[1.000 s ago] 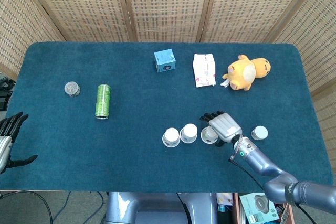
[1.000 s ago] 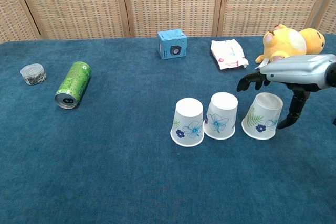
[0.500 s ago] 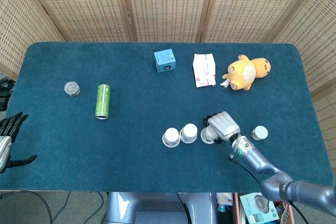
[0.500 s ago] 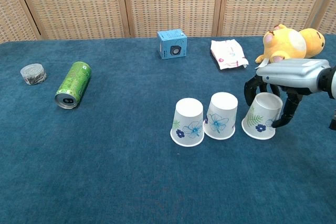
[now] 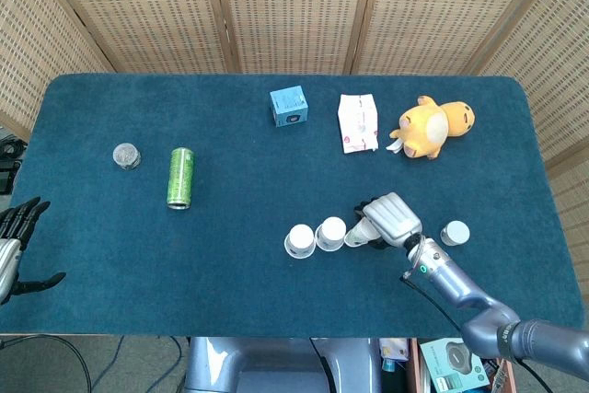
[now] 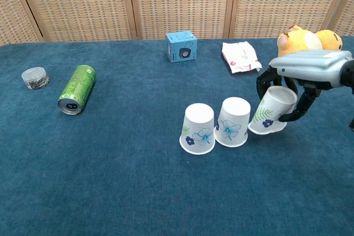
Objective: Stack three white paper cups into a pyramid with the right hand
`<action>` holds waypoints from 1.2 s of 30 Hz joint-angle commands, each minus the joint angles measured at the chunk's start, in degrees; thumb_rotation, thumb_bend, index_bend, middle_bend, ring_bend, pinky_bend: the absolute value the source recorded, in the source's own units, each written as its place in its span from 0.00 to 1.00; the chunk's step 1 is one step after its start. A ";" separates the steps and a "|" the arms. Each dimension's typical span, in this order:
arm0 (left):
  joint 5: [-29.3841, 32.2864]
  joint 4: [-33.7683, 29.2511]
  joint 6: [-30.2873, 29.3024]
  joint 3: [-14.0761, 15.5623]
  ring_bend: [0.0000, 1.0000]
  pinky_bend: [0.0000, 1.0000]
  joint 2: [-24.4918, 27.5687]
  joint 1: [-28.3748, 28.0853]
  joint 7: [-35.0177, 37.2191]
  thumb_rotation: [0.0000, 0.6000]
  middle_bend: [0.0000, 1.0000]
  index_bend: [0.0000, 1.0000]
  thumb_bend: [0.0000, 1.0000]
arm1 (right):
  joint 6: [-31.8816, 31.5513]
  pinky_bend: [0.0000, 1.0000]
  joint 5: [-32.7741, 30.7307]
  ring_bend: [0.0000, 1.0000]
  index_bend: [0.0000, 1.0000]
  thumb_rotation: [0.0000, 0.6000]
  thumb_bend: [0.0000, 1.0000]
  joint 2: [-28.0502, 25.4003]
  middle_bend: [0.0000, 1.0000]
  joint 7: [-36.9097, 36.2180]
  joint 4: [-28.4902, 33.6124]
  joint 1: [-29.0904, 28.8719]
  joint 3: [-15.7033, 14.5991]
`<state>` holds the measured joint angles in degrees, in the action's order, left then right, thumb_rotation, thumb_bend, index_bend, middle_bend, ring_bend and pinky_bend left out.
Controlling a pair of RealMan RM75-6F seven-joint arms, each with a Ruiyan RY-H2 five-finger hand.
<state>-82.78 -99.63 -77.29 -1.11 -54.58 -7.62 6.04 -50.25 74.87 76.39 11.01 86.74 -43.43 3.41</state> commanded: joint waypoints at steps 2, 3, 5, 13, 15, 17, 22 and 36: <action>0.08 0.09 0.41 0.06 0.00 0.00 0.05 -0.14 0.14 1.00 0.00 0.00 0.06 | -3.39 0.58 3.13 0.51 0.53 1.00 0.44 -6.20 0.57 1.98 8.42 0.29 1.58; 0.12 0.10 0.55 0.06 0.00 0.00 0.06 -0.20 0.21 1.00 0.00 0.00 0.06 | -3.84 0.58 3.60 0.51 0.53 1.00 0.44 -7.50 0.58 2.71 10.21 0.29 1.80; 0.15 0.13 0.66 0.04 0.00 0.00 0.10 -0.26 0.29 1.00 0.00 0.00 0.06 | -4.28 0.58 4.03 0.51 0.53 1.00 0.44 -9.16 0.58 3.86 12.60 0.27 2.11; 0.03 0.40 0.87 -0.01 0.00 0.00 0.44 -0.40 1.47 1.00 0.00 0.00 0.06 | -4.26 0.58 1.64 0.51 0.53 1.00 0.44 -12.44 0.58 13.44 24.53 -2.40 5.65; -0.02 0.43 0.90 0.01 0.00 0.00 0.43 -0.42 1.55 1.00 0.00 0.00 0.06 | -3.74 0.58 -0.09 0.51 0.53 1.00 0.44 -11.48 0.58 15.40 25.34 -3.30 6.24; 0.00 0.44 0.96 0.02 0.00 0.00 0.43 -0.45 1.51 1.00 0.00 0.00 0.06 | -3.26 0.58 -1.81 0.51 0.53 1.00 0.45 -10.05 0.58 17.36 25.66 -4.35 6.78; 0.20 0.46 1.08 -0.01 0.00 0.00 0.42 -0.48 1.54 1.00 0.00 0.00 0.06 | -2.10 0.58 -8.59 0.51 0.53 1.00 0.45 -3.21 0.57 23.78 23.43 -8.36 7.94; 0.32 0.73 1.45 0.05 0.00 0.00 0.54 -0.58 2.07 1.00 0.00 0.00 0.06 | -4.17 0.58 -16.32 0.51 0.53 1.00 0.44 3.17 0.56 30.59 17.60 -10.92 6.18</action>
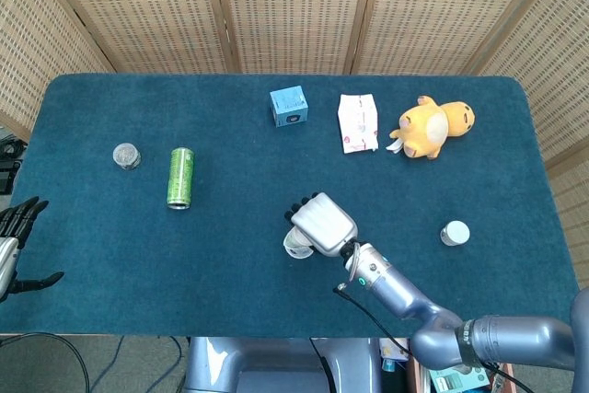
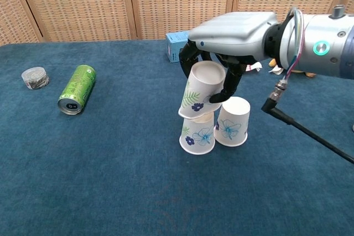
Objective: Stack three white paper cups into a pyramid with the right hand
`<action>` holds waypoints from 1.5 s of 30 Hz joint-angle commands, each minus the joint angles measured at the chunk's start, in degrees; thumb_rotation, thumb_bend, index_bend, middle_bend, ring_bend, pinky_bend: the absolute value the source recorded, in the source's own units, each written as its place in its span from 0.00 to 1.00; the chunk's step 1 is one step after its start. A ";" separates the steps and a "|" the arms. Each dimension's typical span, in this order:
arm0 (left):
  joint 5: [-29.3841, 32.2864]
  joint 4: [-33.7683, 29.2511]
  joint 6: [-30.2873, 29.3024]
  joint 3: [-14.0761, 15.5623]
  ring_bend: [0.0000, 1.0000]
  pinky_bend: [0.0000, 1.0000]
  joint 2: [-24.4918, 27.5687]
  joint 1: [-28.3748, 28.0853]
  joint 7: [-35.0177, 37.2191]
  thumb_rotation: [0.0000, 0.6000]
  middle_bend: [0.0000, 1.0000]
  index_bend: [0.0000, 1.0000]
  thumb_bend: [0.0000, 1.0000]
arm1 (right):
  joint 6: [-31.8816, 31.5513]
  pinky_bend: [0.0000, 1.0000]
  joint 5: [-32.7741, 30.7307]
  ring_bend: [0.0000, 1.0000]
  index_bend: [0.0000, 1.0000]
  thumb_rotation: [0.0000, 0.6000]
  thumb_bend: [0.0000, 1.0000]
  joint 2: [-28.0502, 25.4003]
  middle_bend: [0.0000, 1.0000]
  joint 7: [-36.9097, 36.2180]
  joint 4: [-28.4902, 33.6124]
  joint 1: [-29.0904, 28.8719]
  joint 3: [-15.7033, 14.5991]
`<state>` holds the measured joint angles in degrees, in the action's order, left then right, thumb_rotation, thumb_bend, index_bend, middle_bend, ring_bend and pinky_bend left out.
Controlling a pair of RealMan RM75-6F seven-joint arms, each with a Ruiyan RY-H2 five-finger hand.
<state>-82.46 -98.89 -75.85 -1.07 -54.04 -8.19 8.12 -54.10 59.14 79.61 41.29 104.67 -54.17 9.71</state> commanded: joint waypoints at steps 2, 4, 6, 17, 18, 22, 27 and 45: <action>-0.02 -0.01 0.03 0.03 0.00 0.00 -0.02 -0.01 -0.07 1.00 0.00 0.00 0.06 | -0.44 0.58 -1.07 0.51 0.53 1.00 0.44 -0.23 0.56 0.38 -0.42 -0.24 -0.29; -0.03 -0.05 -0.03 0.03 0.00 0.00 -0.03 0.00 -0.15 1.00 0.00 0.00 0.06 | -0.49 0.58 -1.56 0.51 0.53 1.00 0.44 -0.55 0.56 0.04 -0.37 -0.14 -0.58; -0.02 -0.07 -0.04 0.03 0.00 0.00 -0.04 0.00 -0.21 1.00 0.00 0.00 0.06 | -0.53 0.58 -1.60 0.51 0.53 1.00 0.44 -0.72 0.56 0.05 -0.37 -0.14 -0.85; 0.21 -0.30 0.30 0.06 0.00 0.00 -0.17 -0.16 -0.85 1.00 0.00 0.00 0.06 | -0.59 0.58 -2.11 0.51 0.53 1.00 0.44 -1.26 0.56 0.13 -0.55 -0.59 -1.70; 0.22 -0.30 0.27 0.06 0.00 0.00 -0.17 -0.14 -0.87 1.00 0.00 0.00 0.06 | -0.60 0.58 -2.24 0.51 0.53 1.00 0.44 -1.27 0.56 0.16 -0.62 -0.65 -1.80; 0.24 -0.27 0.17 0.05 0.00 0.00 -0.17 -0.10 -0.74 1.00 0.00 0.00 0.06 | -0.49 0.58 -2.73 0.51 0.53 1.00 0.44 -1.38 0.54 0.03 -0.75 -0.82 -2.09; 0.21 -0.24 0.20 0.07 0.00 0.00 -0.16 -0.11 -0.70 1.00 0.00 0.00 0.06 | -0.32 0.58 -3.52 0.51 0.53 1.00 0.44 -1.89 0.53 0.37 -0.54 -1.20 -2.30; 0.21 -0.33 0.19 0.09 0.00 0.00 -0.09 -0.11 -0.65 1.00 0.00 0.00 0.06 | 0.52 0.58 -6.68 0.47 0.52 1.00 0.44 -5.11 0.44 1.70 1.52 -2.66 -3.60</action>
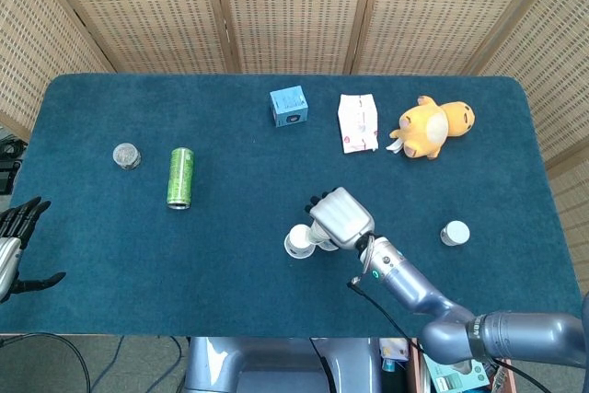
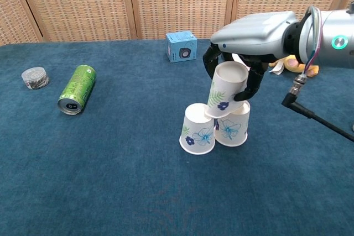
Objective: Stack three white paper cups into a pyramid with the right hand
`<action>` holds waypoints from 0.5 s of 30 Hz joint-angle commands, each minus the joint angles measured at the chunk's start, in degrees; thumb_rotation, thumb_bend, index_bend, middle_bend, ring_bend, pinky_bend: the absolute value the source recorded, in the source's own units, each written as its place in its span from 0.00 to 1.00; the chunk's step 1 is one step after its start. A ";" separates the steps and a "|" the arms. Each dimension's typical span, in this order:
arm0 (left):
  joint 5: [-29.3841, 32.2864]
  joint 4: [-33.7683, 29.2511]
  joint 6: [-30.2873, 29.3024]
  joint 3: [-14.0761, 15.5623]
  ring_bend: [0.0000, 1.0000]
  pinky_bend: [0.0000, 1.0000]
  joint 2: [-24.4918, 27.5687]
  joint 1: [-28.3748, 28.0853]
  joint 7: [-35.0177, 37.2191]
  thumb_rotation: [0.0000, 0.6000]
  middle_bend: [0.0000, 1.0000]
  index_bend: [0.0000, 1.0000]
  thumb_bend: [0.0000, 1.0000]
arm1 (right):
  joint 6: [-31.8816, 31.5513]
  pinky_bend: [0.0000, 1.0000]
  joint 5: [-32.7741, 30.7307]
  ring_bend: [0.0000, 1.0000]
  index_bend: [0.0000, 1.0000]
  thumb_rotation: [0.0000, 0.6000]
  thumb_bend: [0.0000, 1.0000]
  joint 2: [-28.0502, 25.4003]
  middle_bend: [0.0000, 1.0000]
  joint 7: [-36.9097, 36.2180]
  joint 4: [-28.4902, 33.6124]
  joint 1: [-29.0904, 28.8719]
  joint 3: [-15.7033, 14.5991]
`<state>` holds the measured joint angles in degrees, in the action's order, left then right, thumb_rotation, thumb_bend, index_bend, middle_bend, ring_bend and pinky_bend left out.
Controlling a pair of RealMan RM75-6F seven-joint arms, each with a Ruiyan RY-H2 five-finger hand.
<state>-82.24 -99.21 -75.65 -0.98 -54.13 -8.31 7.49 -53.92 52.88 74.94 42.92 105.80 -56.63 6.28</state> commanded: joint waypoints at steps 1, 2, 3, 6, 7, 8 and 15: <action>0.00 -0.02 0.01 0.00 0.00 0.00 -0.01 -0.01 -0.02 1.00 0.00 0.00 0.06 | 0.59 0.58 -0.83 0.45 0.50 1.00 0.44 -0.74 0.42 0.09 0.68 -0.32 -0.25; -0.02 -0.03 0.00 0.01 0.00 0.00 -0.01 0.00 -0.03 1.00 0.00 0.00 0.06 | 0.78 0.58 -1.30 0.44 0.49 1.00 0.44 -1.03 0.40 0.14 0.96 -0.45 -0.32; -0.11 -0.05 -0.06 0.05 0.00 0.00 0.02 0.03 -0.06 1.00 0.00 0.00 0.06 | 1.13 0.58 -1.78 0.43 0.46 1.00 0.44 -1.45 0.38 0.18 1.43 -0.63 -0.48; -0.17 -0.11 -0.12 0.05 0.00 0.00 0.02 0.04 -0.10 1.00 0.00 0.00 0.06 | 1.38 0.58 -2.01 0.38 0.37 1.00 0.44 -1.83 0.29 0.10 1.77 -0.84 -0.63; -0.19 -0.13 -0.15 0.06 0.00 0.00 0.03 0.05 -0.11 1.00 0.00 0.00 0.06 | 1.39 0.58 -1.99 0.36 0.35 1.00 0.44 -1.95 0.26 0.12 1.86 -0.91 -0.74; -0.20 -0.14 -0.18 0.07 0.00 0.00 0.03 0.07 -0.11 1.00 0.00 0.00 0.06 | 1.33 0.58 -1.96 0.36 0.34 1.00 0.44 -2.05 0.25 0.22 1.91 -0.97 -0.87; -0.31 -0.04 -0.28 0.10 0.00 0.00 0.03 0.11 -0.01 1.00 0.00 0.00 0.06 | 0.22 0.58 -2.36 0.34 0.30 1.00 0.44 -2.91 0.20 0.50 2.90 -1.13 -1.35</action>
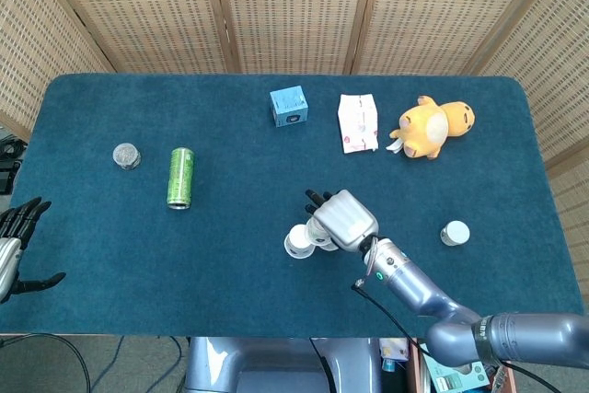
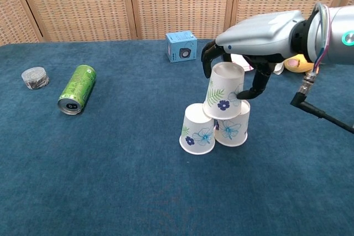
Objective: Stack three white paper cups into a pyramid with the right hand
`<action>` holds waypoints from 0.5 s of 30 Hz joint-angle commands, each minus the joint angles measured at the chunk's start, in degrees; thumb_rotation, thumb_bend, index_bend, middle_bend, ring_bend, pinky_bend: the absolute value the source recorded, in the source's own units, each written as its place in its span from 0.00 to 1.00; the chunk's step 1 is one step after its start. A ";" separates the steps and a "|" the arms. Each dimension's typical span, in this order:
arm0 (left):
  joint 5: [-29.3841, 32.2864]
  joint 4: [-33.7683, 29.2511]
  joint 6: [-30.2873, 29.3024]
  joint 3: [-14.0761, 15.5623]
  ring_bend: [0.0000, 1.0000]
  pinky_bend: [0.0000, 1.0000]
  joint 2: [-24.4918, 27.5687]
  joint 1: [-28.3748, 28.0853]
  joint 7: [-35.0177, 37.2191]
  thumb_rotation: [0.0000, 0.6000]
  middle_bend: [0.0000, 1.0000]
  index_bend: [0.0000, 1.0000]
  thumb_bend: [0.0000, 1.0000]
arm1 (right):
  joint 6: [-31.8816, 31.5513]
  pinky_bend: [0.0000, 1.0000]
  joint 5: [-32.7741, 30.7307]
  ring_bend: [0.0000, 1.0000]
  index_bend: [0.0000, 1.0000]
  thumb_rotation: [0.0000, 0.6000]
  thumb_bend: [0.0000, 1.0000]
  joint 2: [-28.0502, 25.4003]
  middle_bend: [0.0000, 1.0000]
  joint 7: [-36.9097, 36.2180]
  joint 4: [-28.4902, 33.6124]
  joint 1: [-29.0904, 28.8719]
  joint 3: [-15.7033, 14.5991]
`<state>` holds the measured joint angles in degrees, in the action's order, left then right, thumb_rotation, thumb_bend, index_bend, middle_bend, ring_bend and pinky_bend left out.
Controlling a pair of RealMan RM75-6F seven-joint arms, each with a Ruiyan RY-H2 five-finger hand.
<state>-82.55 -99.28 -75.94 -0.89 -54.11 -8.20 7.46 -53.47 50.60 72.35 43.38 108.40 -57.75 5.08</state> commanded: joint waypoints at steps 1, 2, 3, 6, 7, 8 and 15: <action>0.00 0.03 0.02 0.00 0.00 0.00 -0.01 -0.01 0.02 1.00 0.00 0.00 0.06 | -0.35 0.58 -0.13 0.34 0.30 1.00 0.44 -0.57 0.20 0.10 0.52 0.00 -0.24; 0.01 0.03 0.04 0.00 0.00 0.00 -0.01 -0.02 0.04 1.00 0.00 0.00 0.06 | -0.45 0.58 -0.16 0.34 0.30 1.00 0.44 -0.76 0.20 0.11 0.73 0.01 -0.32; 0.01 0.02 0.03 0.00 0.00 0.00 0.00 -0.02 0.04 1.00 0.00 0.00 0.06 | -0.57 0.58 -0.09 0.34 0.29 1.00 0.44 -0.99 0.19 0.09 0.96 0.05 -0.42; 0.04 0.05 0.10 0.00 0.00 0.00 -0.01 -0.04 0.04 1.00 0.00 0.00 0.06 | -1.00 0.58 0.05 0.34 0.27 1.00 0.44 -2.08 0.18 0.34 1.98 0.27 -0.92; 0.04 0.05 0.12 0.01 0.00 0.00 0.00 -0.05 0.04 1.00 0.00 0.00 0.06 | -1.18 0.58 0.02 0.34 0.27 1.00 0.44 -2.38 0.18 0.45 2.31 0.34 -1.04; 0.03 0.05 0.16 0.02 0.00 0.00 0.01 -0.06 0.07 1.00 0.00 0.00 0.06 | -1.51 0.58 0.09 0.34 0.26 1.00 0.44 -2.90 0.17 0.58 2.92 0.48 -1.18; -0.18 0.05 -0.12 0.01 0.00 0.00 0.18 0.05 0.62 1.00 0.00 0.00 0.06 | -6.53 0.52 7.30 0.34 0.24 1.00 0.44 -10.54 0.15 -3.02 9.76 5.24 -2.64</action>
<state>-82.69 -99.22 -76.01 -0.88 -53.95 -8.18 8.02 -58.05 54.76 64.53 42.24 115.89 -54.65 3.21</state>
